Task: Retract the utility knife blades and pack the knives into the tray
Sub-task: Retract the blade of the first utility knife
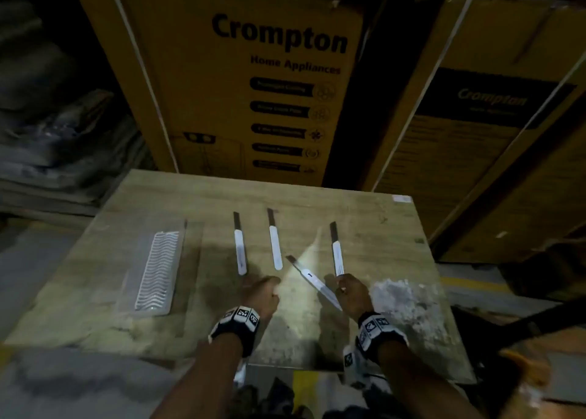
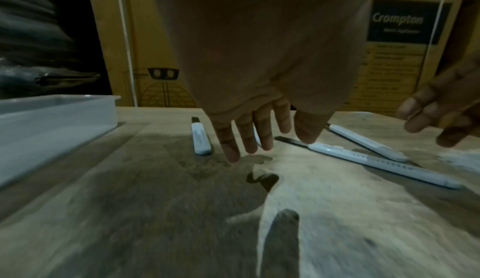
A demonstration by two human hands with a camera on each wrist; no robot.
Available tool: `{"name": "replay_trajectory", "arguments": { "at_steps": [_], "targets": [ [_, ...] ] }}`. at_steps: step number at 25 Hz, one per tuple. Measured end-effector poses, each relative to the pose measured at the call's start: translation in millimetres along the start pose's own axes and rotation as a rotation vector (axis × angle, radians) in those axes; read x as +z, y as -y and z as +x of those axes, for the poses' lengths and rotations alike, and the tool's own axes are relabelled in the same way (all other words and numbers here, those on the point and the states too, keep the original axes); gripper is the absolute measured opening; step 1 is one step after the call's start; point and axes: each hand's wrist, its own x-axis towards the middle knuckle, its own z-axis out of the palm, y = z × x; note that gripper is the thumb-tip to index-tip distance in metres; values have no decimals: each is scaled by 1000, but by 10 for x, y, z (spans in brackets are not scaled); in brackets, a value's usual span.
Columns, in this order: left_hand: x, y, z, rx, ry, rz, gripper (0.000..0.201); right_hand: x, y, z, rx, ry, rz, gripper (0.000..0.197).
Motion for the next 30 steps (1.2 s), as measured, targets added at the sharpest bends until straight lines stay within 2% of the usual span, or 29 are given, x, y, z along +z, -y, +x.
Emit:
{"name": "replay_trajectory", "arguments": {
  "at_steps": [3,5,7,9,14,16,18,20,24,26,28,30],
  "targets": [
    [296,66,-67,-46,96,33,50,164,-78,44,-39,87,-132,28],
    [440,102,-155,-43,80,139,53,314,-125,23,-32,100,-231,36],
    [513,86,-219,-60,63,176,56,376,-180,-28,33,50,-260,35],
    [568,97,-227,-96,38,185,57,444,-271,-46,24,24,-285,35],
    [709,59,-339,-122,21,156,59,376,-450,-98,-33,129,-144,5],
    [735,49,-370,-139,24,122,56,196,-446,-177,-57,177,-120,9],
    [703,-19,-367,-167,29,33,48,-1,-452,-298,-72,152,-80,11],
    [618,-181,-360,-162,6,-147,40,-188,-438,-421,-42,89,74,10],
    [369,-646,-400,-34,-93,-460,37,-476,-199,-602,-106,14,310,25],
    [164,-889,-440,44,-175,-603,30,-595,17,-653,-181,-12,359,21],
    [-110,-1096,-468,96,-255,-755,22,-706,268,-698,-247,-46,411,6],
    [-414,-1238,-524,133,-294,-859,24,-756,461,-743,-295,-64,446,8]
  ]
}}
